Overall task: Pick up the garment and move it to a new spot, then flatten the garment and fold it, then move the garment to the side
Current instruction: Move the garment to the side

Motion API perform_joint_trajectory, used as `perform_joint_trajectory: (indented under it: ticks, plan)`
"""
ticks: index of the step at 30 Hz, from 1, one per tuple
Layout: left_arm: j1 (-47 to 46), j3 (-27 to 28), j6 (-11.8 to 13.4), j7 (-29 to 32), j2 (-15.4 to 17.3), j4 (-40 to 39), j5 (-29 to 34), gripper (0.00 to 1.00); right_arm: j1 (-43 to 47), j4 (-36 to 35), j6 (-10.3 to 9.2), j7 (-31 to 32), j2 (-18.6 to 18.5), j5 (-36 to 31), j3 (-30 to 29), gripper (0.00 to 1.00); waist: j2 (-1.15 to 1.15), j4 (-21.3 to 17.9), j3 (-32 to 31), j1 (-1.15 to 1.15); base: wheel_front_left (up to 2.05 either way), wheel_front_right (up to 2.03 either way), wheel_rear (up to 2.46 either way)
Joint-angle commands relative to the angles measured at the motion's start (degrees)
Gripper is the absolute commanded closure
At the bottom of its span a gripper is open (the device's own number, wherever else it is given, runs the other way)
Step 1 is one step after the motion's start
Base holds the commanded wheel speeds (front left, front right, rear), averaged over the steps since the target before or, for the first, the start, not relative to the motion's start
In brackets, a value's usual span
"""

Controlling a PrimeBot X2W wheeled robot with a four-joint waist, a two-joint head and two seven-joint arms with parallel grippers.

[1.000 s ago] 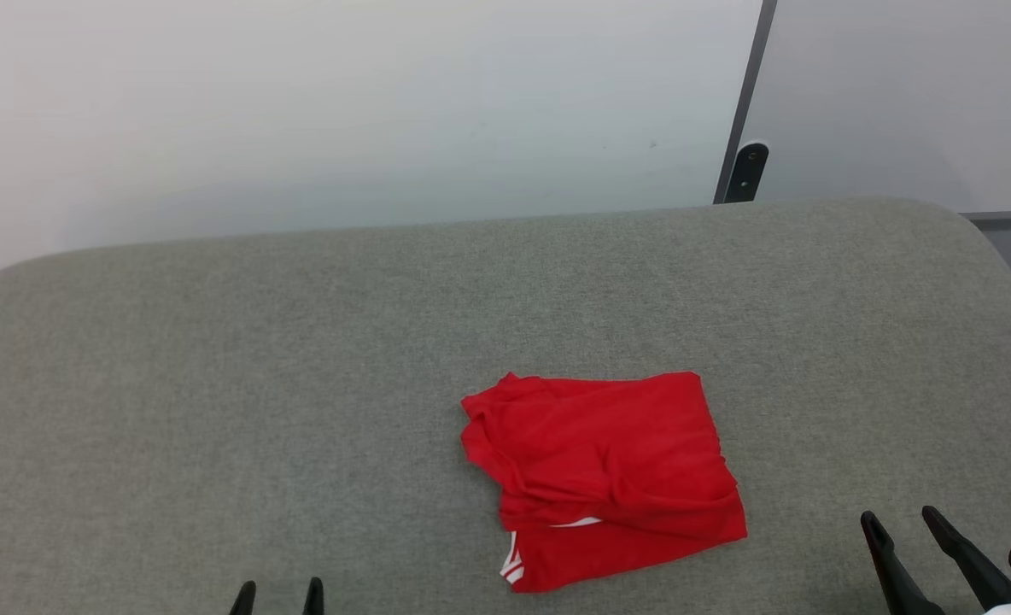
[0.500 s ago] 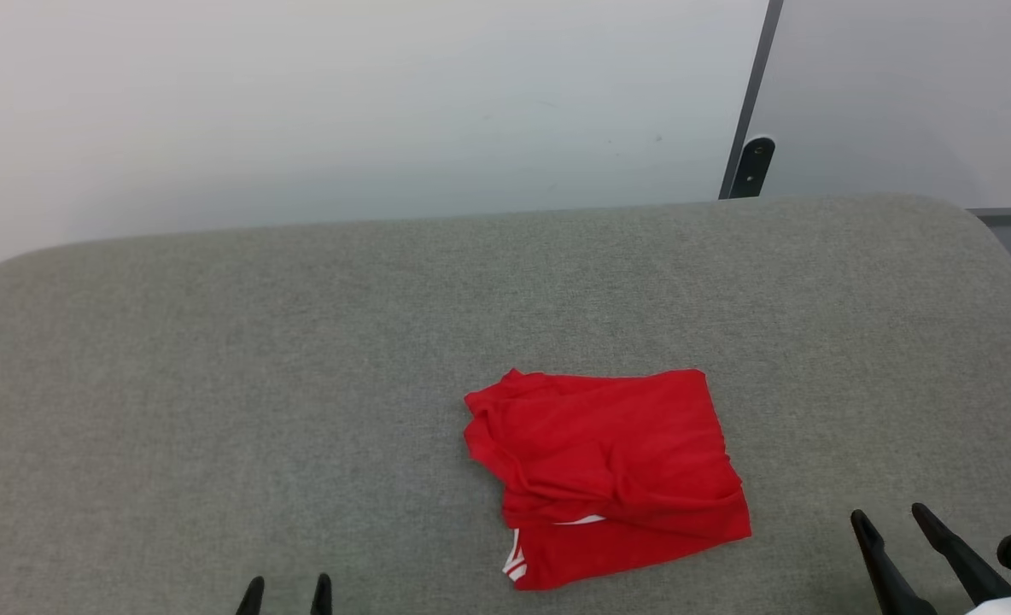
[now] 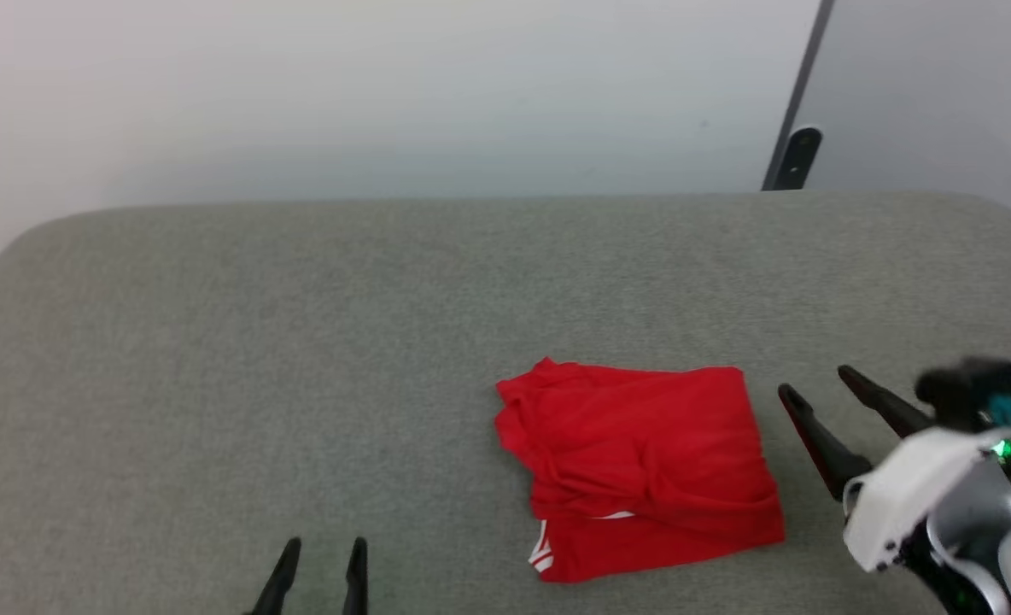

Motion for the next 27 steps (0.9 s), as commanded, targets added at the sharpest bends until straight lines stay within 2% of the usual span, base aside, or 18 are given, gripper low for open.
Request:
perform_joint_trajectory:
  ticks: [1, 8, 10, 17, 26, 27]
  plan:
    - [-1.1, -0.2, -0.2, 0.0, -0.1, 0.2, -0.2, 0.00, -1.7, 1.5, -0.07, 2.9, -0.7, 0.4, 0.9, 0.00, 0.00, 1.9, 1.8, 0.00, 0.00, 0.00, 0.00]
    - [-4.4, -2.1, 0.0, 0.0, -0.5, 1.3, -0.8, 0.00, -8.6, 9.0, -0.07, 24.7, -4.3, 2.9, 5.6, 0.00, 0.00, 5.5, 5.4, 0.00, 0.00, 0.00, 0.00]
    - [-5.3, -2.5, 0.2, 0.0, -0.5, 1.5, -1.2, 0.00, -10.3, 10.0, -0.07, 28.1, -4.0, 3.3, 5.4, 0.00, 0.00, 6.1, 6.6, 0.00, 0.00, 0.00, 0.00]
    - [-8.8, -4.3, 0.8, 0.0, -0.7, 1.8, -2.2, 0.00, -14.2, 13.8, -0.07, 34.2, -2.7, 1.5, 4.5, 0.00, 0.00, 7.6, 10.8, 0.00, 0.00, 0.00, 0.00]
    - [-11.9, -6.9, 1.7, 0.0, -0.6, 3.1, -3.5, 0.00, -12.4, 20.2, -0.08, 34.2, -0.6, 0.3, 6.3, 0.00, 0.00, 8.2, 13.2, 0.00, 0.00, 0.00, 0.00]
    - [-11.9, -6.9, 1.8, 0.0, -0.6, 3.2, -3.6, 0.00, -12.2, 20.5, -0.08, 33.9, -0.2, 0.5, 6.4, 0.53, 0.00, 8.1, 13.1, 0.00, 0.00, 0.00, 0.00]
